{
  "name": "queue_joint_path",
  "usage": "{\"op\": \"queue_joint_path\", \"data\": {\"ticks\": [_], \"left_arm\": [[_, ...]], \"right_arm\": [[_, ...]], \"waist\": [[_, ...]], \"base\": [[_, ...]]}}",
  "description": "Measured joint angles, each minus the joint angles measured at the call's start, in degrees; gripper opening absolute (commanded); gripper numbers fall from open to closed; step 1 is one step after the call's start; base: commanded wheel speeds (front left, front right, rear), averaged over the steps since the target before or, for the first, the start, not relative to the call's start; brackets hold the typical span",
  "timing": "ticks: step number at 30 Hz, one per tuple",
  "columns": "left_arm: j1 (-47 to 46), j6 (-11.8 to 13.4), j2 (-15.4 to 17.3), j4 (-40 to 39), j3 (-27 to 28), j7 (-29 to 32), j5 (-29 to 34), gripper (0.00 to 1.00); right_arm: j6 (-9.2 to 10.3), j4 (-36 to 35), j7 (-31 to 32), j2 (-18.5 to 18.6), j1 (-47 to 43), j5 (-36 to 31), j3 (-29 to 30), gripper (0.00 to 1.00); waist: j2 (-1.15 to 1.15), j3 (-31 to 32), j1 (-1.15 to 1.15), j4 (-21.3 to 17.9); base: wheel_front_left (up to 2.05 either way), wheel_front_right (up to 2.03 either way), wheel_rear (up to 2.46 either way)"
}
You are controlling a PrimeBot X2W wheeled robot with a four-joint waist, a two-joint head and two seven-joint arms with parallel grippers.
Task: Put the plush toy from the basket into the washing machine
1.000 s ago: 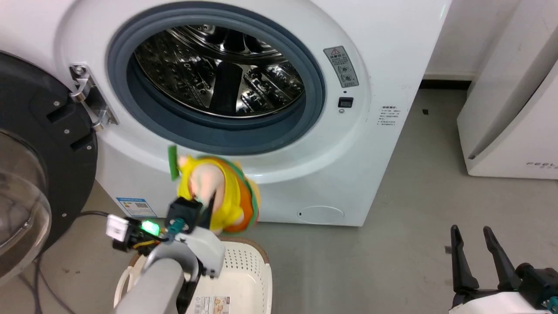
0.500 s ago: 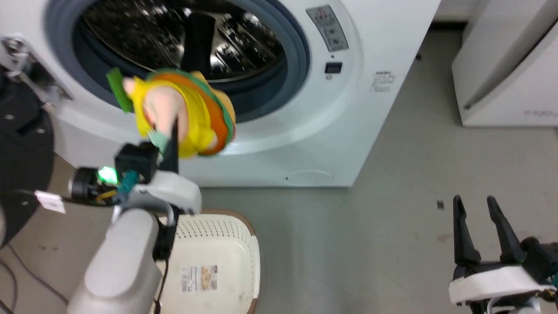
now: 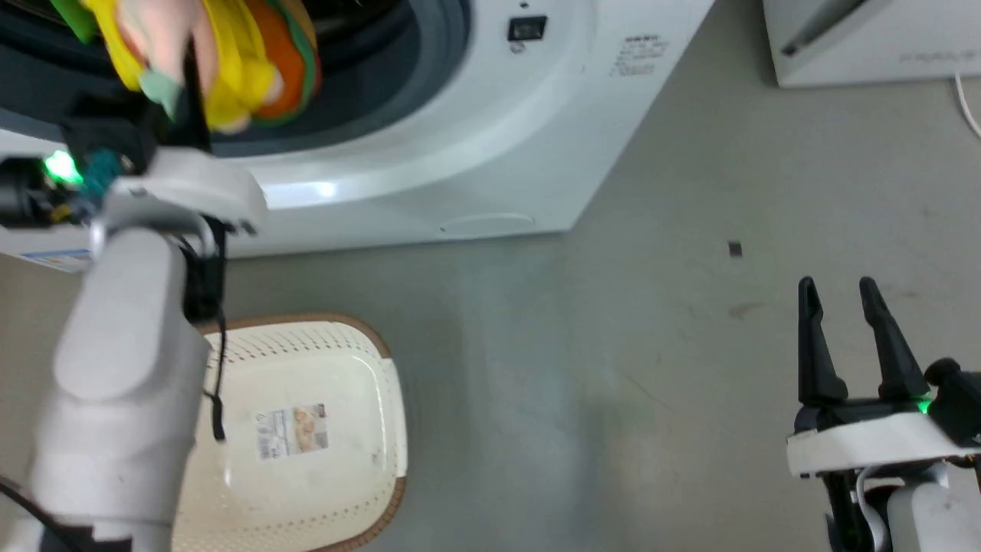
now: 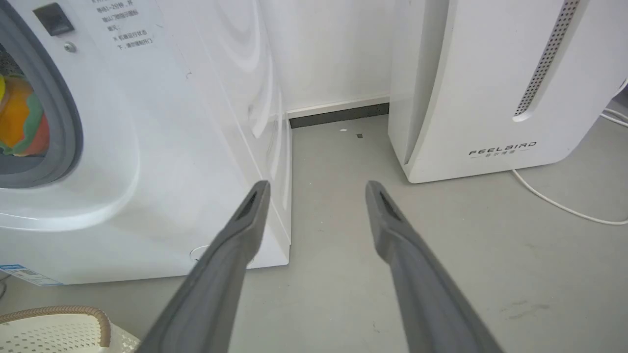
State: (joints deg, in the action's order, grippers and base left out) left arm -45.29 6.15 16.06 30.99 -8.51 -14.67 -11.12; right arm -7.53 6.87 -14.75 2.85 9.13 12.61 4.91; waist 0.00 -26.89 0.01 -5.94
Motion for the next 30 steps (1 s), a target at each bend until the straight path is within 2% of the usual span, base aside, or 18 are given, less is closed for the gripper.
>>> {"op": "queue_joint_path", "data": {"ticks": [18, 28, 29, 30], "left_arm": [[-19.18, -1.58, 6.68, 7.49, 6.69, 0.0, 1.96, 0.0], [-28.0, -2.8, 9.87, 14.27, 6.77, 0.0, 3.49, 0.0], [-28.43, -2.75, 9.95, 14.59, 6.77, 0.0, 3.59, 0.47], [-28.71, -2.71, 10.0, 14.73, 6.72, -0.01, 3.98, 1.0]], "right_arm": [[-0.01, -0.99, 0.0, 0.0, 4.74, 3.63, -2.33, 1.0], [-0.01, -0.97, 0.0, 0.0, 6.38, 4.45, -3.42, 1.0], [-0.01, -0.98, 0.0, 0.0, 6.54, 4.66, -3.41, 1.0], [-0.01, -0.97, 0.0, 0.0, 6.61, 4.7, -3.39, 1.0]], "waist": [[0.0, -12.16, 0.0, -7.91], [0.0, -15.46, 0.0, -10.02], [0.0, -15.6, 0.0, -10.11], [0.0, -15.71, 0.0, -10.17]], "base": [[0.0, 0.0, 0.0], [0.0, 0.0, 0.0], [0.0, 0.0, 0.0], [0.0, 0.0, 0.0]]}}
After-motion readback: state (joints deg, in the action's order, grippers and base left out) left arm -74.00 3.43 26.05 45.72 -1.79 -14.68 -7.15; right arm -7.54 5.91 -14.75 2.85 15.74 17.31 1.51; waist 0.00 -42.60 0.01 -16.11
